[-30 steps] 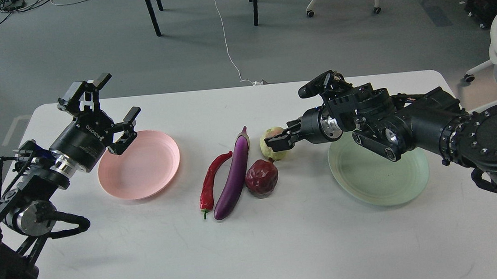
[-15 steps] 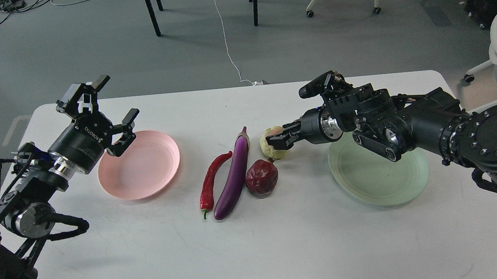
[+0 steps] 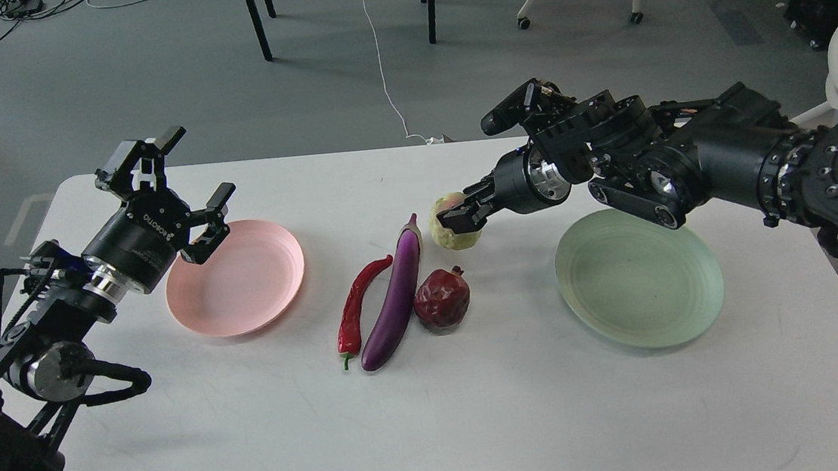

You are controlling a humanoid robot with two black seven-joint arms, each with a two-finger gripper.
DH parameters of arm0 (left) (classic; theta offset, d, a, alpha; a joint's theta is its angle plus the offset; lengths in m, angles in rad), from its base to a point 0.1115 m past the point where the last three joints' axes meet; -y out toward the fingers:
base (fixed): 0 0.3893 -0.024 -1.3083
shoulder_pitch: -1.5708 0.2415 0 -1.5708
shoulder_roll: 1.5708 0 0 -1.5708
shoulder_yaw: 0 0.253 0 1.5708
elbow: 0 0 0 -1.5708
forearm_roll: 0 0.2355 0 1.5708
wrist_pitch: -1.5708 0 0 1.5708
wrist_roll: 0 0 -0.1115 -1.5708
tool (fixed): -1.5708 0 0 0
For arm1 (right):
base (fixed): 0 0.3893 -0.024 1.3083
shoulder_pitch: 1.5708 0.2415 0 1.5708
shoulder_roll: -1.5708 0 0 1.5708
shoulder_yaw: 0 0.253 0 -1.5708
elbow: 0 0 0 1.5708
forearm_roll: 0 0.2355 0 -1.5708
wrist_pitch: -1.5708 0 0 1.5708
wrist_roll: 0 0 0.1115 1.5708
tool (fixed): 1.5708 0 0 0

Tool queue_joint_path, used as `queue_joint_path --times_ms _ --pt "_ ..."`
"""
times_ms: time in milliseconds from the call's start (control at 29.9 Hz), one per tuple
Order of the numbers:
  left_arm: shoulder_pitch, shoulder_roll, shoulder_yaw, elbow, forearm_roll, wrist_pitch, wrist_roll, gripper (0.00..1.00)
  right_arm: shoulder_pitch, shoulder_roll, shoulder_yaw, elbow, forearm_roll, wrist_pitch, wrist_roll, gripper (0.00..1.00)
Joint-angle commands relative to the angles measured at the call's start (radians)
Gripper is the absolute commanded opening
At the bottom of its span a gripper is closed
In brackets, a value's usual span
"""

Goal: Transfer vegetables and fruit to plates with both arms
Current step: 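Carry the peach onto the green plate and open the right gripper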

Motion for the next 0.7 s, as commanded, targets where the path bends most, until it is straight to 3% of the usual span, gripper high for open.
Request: queue_joint_path --times_ms 0,167,301,669 --pt "-0.001 0.001 0.002 -0.016 0.0 0.002 0.002 0.98 0.069 -0.137 -0.004 0.131 -0.031 0.0 0.0 0.36" --pt "-0.001 0.001 0.004 -0.025 0.002 0.002 0.002 0.98 0.098 -0.331 -0.021 0.266 -0.186 0.0 0.0 0.36" --pt "-0.001 0.001 0.01 -0.037 0.003 0.002 0.003 0.98 0.07 -0.455 -0.024 0.287 -0.263 -0.001 0.0 0.36" --pt "-0.004 0.001 0.021 -0.037 0.009 0.003 0.005 0.98 -0.075 -0.443 -0.021 0.191 -0.271 -0.015 0.0 0.38"
